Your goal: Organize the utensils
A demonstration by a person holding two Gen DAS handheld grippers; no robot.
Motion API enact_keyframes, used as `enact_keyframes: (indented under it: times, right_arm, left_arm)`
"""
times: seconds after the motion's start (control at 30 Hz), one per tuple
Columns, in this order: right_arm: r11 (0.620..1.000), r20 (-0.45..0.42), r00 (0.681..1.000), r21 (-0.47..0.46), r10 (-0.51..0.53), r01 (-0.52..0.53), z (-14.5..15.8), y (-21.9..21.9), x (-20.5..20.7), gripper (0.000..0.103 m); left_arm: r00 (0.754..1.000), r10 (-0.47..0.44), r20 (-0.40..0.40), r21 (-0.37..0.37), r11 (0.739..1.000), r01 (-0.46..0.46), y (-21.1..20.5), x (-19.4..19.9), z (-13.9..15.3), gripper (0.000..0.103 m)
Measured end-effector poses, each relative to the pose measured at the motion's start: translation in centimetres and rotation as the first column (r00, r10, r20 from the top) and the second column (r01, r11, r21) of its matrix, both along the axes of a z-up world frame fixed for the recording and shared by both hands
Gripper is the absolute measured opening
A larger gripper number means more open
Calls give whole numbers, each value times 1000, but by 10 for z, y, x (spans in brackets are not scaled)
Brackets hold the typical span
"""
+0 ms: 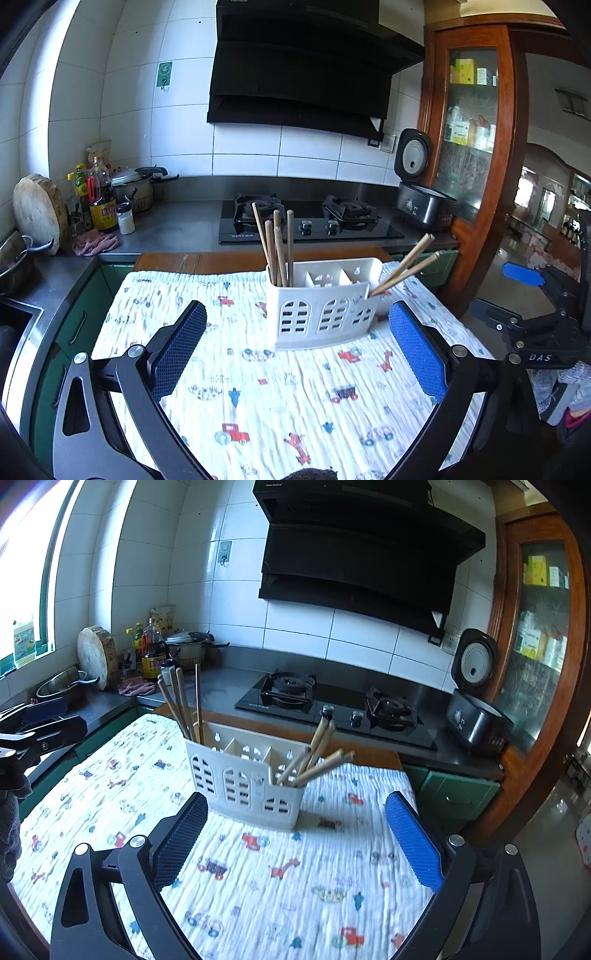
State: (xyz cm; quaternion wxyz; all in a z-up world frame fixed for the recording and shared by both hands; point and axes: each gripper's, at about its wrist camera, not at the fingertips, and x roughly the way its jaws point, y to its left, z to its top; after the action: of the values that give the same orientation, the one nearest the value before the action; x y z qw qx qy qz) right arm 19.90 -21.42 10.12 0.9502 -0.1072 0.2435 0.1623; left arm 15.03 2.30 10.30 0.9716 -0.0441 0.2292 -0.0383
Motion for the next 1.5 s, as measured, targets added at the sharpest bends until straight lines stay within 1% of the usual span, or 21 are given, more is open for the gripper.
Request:
enact_keyframes:
  times: [0.13,0.33,0.43,0.53,0.67,0.73,0.87,1.03,1.5]
  right_arm:
    - [1000,-2,1000,0,-18,18,-10,-3,-15,94]
    - [999,0,999,15,-43,43,-20,-7,-32,95]
    - [998,2,999,26,-54,54,-25,-10,-42,95]
    - [997,10,997,30,-71,71,-30,-13,-52,95]
    - [996,1,997,47,-73,73,-37,-16,-64,95]
    - [996,-6,997,47,-75,76,-42,-17,-69,95]
    - [995,-27,997,64,-79,80,-51,-20,-77,95]
    - [995,-33,996,54,-86,87,-59,-18,-88,95]
    - [992,-62,994,81,-92,97,-68,-27,-97,95]
  left_arm:
    - [1000,17,-4,22,1000,-17,-2,-14,-6,98]
    - [1000,21,-4,32,999,-21,-5,-36,-14,98]
    - [1000,18,-6,23,1000,-18,-5,-47,-19,98]
    - [1000,13,-14,-2,1000,-13,-4,-55,-24,98]
    - [999,32,-19,23,999,-32,-6,-66,-33,98]
    - [999,26,-23,17,1000,-26,-6,-71,-37,98]
    - [999,27,-28,23,999,-27,-7,-77,-43,98]
    - [999,26,-39,27,999,-25,-9,-84,-50,98]
    - [997,15,-74,33,999,-13,-16,-88,-63,98]
